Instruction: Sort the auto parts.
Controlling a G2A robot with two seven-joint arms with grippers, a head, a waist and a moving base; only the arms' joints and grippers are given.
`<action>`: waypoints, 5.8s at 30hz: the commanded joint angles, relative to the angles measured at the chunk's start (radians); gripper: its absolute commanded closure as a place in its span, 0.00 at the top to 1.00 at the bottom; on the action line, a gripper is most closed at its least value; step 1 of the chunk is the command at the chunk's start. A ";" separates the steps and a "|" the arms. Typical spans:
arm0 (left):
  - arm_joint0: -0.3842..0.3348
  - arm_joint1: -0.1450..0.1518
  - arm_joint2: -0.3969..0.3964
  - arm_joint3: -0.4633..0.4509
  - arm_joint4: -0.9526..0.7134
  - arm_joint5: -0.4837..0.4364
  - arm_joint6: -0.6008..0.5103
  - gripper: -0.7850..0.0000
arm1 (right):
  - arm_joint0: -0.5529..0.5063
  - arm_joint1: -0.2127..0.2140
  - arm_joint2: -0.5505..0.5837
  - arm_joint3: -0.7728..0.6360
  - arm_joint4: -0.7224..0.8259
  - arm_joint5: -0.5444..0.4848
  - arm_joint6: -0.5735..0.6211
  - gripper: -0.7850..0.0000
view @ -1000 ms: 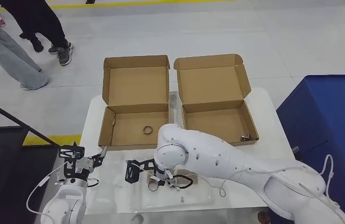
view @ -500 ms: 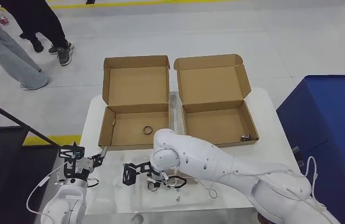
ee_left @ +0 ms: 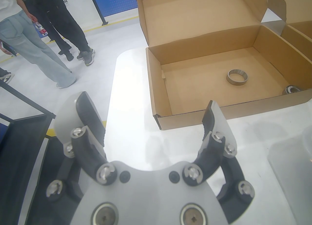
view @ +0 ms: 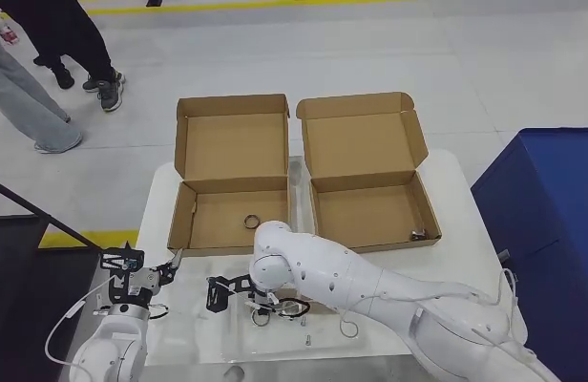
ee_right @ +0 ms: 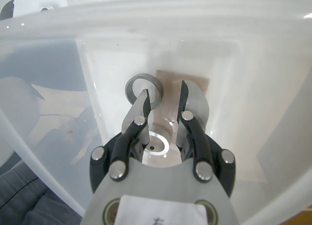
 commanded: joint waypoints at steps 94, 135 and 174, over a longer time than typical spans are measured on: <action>0.000 0.000 0.000 0.000 0.000 0.000 0.000 1.00 | -0.119 0.548 0.329 -0.781 1.475 -0.464 -0.464 0.00; 0.000 0.000 0.000 0.000 0.000 0.000 0.000 1.00 | -0.364 0.453 0.328 -0.677 2.070 -0.134 -0.295 0.00; 0.000 0.000 0.000 0.000 0.000 0.000 0.000 1.00 | -0.474 0.522 0.696 -1.150 -0.110 0.444 -0.607 0.00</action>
